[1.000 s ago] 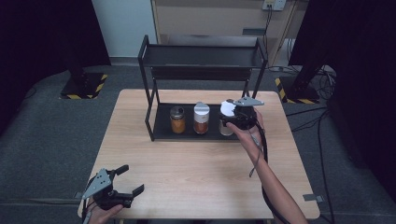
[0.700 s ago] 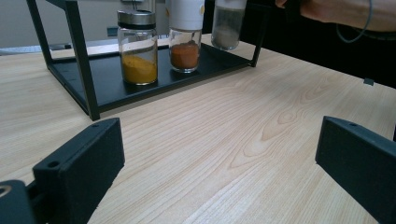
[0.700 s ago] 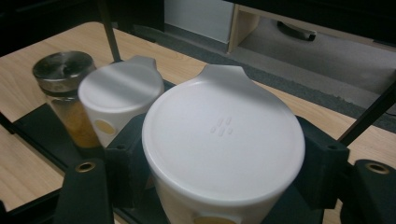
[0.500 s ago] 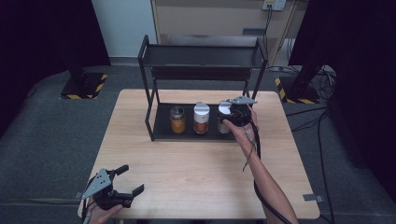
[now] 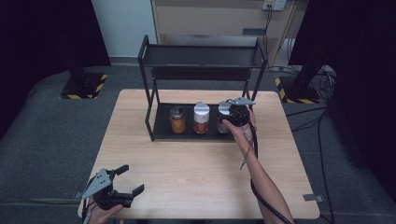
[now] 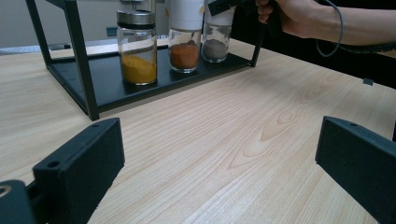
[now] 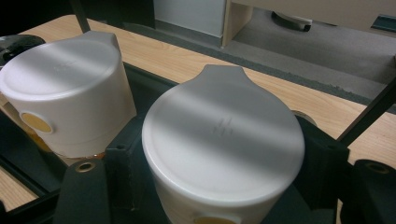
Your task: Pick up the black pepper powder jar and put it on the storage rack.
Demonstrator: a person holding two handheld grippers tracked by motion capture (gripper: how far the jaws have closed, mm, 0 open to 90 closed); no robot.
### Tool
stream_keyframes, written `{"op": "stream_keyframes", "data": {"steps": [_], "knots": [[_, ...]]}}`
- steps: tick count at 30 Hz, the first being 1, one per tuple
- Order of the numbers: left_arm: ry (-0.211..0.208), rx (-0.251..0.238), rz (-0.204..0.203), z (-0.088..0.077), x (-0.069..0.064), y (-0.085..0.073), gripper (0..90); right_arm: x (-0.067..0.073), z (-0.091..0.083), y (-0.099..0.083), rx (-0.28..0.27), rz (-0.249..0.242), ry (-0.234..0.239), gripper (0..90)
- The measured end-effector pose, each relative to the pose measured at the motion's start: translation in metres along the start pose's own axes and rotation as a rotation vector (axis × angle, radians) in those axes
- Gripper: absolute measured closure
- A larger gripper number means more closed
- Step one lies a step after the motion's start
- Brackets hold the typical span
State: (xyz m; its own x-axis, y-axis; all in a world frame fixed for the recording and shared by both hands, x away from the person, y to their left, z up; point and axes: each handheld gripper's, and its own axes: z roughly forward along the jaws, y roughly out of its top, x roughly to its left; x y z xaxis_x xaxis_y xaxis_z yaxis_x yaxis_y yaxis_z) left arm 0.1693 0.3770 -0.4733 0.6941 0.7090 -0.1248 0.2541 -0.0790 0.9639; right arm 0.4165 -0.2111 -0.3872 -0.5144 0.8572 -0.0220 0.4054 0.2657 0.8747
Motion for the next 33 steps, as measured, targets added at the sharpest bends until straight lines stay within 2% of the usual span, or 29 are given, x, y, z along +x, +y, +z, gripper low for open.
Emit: {"op": "stream_keyframes", "data": {"steps": [19,21,22,26,33], "knots": [[0.000,0.001,0.004,0.000,0.000,0.000,0.5,0.001,0.002,-0.005,-0.012,0.009,-0.005,30.6],[0.000,0.001,0.003,0.000,0.000,0.000,0.5,0.003,-0.002,-0.006,-0.032,0.002,-0.010,27.6],[-0.002,0.001,0.004,0.000,0.000,0.000,0.5,0.006,-0.007,-0.005,-0.059,-0.016,-0.024,24.3],[-0.002,0.001,0.005,0.000,0.000,0.000,0.5,0.005,-0.017,0.001,-0.092,-0.026,-0.018,19.3],[-0.003,0.002,0.005,0.001,-0.001,0.001,0.5,0.002,-0.040,0.015,-0.125,-0.063,0.039,10.1]]}}
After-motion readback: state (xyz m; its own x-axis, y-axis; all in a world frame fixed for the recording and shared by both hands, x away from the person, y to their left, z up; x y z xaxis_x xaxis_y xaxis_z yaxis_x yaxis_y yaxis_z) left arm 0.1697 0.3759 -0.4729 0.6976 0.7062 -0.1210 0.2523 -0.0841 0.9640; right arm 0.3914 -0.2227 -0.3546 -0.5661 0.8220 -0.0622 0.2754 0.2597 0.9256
